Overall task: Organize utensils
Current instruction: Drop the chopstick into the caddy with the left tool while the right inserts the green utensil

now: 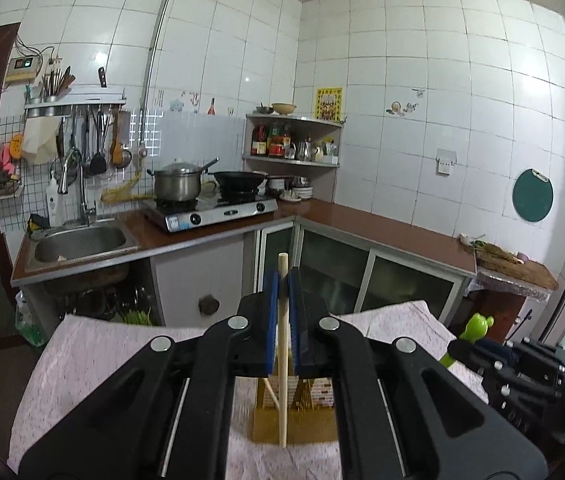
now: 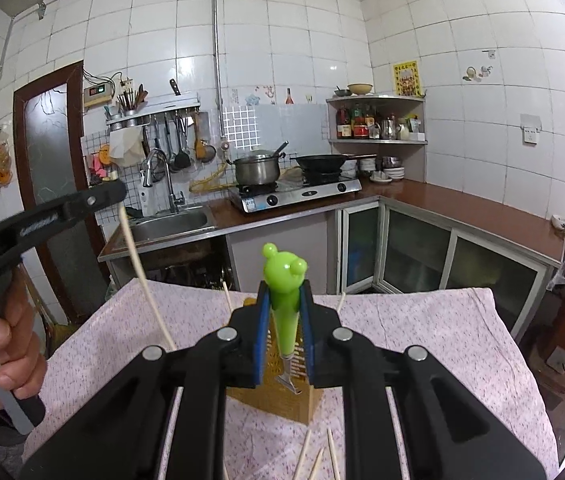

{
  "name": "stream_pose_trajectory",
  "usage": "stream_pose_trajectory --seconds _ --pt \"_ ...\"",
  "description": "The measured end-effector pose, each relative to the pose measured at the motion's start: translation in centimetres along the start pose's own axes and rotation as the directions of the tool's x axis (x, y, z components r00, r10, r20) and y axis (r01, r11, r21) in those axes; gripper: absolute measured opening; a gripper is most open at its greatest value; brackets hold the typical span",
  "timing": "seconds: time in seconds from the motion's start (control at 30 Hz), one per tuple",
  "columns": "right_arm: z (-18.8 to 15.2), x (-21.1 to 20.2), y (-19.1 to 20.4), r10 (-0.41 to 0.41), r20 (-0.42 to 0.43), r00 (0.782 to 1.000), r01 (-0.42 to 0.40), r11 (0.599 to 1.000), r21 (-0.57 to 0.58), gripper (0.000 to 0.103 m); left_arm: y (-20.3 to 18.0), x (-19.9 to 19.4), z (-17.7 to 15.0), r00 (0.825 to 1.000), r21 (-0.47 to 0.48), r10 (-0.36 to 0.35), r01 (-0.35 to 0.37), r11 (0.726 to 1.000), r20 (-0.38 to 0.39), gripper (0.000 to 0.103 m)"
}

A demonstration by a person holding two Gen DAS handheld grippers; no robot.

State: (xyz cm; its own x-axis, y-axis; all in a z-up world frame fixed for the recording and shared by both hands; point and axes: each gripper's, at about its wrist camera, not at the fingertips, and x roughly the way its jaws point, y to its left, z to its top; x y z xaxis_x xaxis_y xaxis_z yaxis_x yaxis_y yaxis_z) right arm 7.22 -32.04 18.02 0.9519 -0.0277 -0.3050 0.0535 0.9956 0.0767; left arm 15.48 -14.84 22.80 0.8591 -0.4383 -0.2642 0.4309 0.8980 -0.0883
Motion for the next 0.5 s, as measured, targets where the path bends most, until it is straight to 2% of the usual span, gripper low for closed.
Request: stream_pose_trajectory --seconds 0.17,0.5 --pt "0.7 1.4 -0.2 0.010 -0.001 1.000 -0.010 1.000 0.009 0.015 -0.2 2.5 1.2 1.000 -0.003 0.012 -0.012 1.000 0.025 0.004" --pt "0.7 5.2 -0.9 0.011 -0.035 0.999 -0.011 1.000 0.018 0.015 1.5 8.3 0.0 0.999 -0.046 0.012 -0.014 0.999 -0.030 0.004"
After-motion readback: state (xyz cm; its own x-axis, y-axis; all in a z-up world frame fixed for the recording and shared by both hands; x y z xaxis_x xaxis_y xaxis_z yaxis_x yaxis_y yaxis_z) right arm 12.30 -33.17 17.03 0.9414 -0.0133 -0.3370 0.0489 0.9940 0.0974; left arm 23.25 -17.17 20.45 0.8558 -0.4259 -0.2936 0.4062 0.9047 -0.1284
